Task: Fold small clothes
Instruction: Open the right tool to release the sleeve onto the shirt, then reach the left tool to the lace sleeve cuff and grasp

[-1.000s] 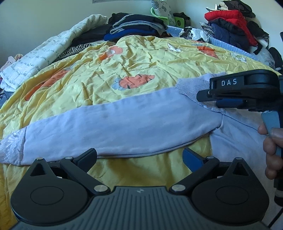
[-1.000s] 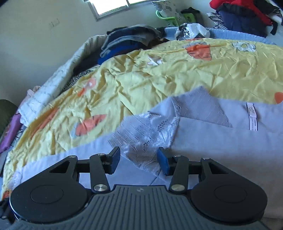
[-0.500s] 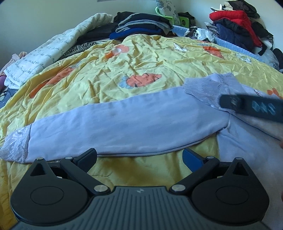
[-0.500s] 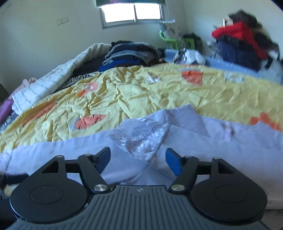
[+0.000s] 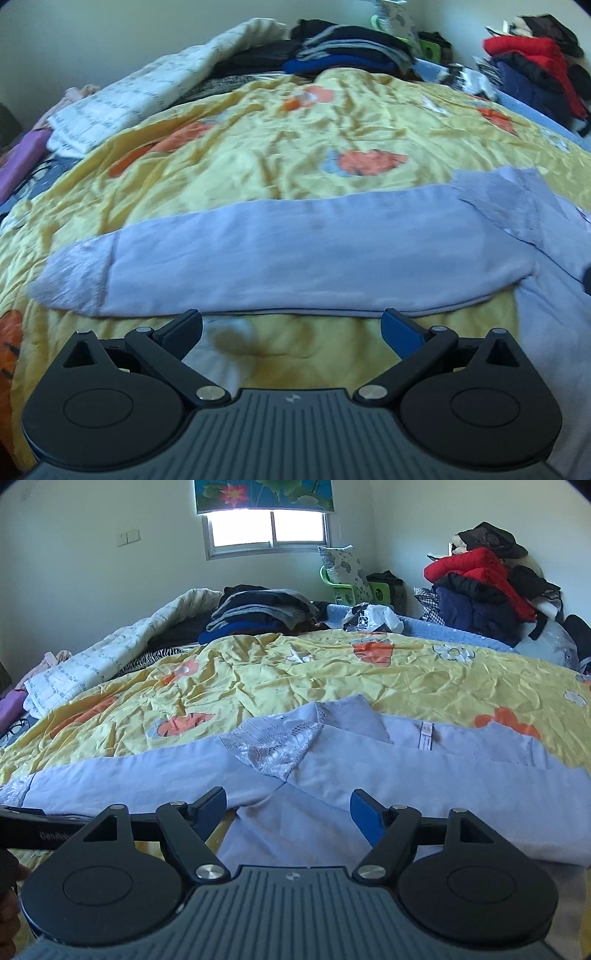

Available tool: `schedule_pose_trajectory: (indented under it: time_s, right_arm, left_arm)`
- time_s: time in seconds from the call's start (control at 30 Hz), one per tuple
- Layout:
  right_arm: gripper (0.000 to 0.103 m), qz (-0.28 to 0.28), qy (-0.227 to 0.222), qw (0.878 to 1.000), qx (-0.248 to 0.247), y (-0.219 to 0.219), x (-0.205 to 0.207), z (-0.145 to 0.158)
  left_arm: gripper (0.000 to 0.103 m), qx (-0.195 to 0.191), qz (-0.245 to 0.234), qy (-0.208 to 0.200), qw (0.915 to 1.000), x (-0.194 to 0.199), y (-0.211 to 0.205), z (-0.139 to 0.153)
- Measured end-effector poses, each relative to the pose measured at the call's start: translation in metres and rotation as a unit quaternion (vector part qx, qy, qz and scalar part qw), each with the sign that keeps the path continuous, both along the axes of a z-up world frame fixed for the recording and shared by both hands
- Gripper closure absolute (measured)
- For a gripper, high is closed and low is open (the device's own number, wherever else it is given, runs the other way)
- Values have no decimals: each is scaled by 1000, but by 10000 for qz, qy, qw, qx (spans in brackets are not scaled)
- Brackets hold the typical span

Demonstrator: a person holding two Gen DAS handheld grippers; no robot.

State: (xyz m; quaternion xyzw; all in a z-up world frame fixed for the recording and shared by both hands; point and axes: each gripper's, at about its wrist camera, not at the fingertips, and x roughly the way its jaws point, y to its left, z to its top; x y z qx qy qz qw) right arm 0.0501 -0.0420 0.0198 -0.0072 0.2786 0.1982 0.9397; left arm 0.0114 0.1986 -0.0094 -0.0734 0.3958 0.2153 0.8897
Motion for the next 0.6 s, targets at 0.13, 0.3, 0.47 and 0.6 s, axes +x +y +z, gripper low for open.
schedule_pose_trajectory:
  time_s: [0.13,0.3,0.47,0.6]
  right_arm:
    - [22,-12,17,10000,92,-5,-6,-3]
    - [22,23,36,9999,120,-6,-12,-5]
    - [22,32,50,9998,170,-6,-15,-6]
    - [22,39,15,9999,157,-5,-18,-5]
  left_arm:
    - [0,-224,361,-14,9991,-12,26,-4]
    - [0,-749,764,-160,9941,-37,61,-4]
    - [0,-1786,1024,-818,9752,-63,93,-2]
    - [0,-3111,1476,-1860,9202,-83,125,-14]
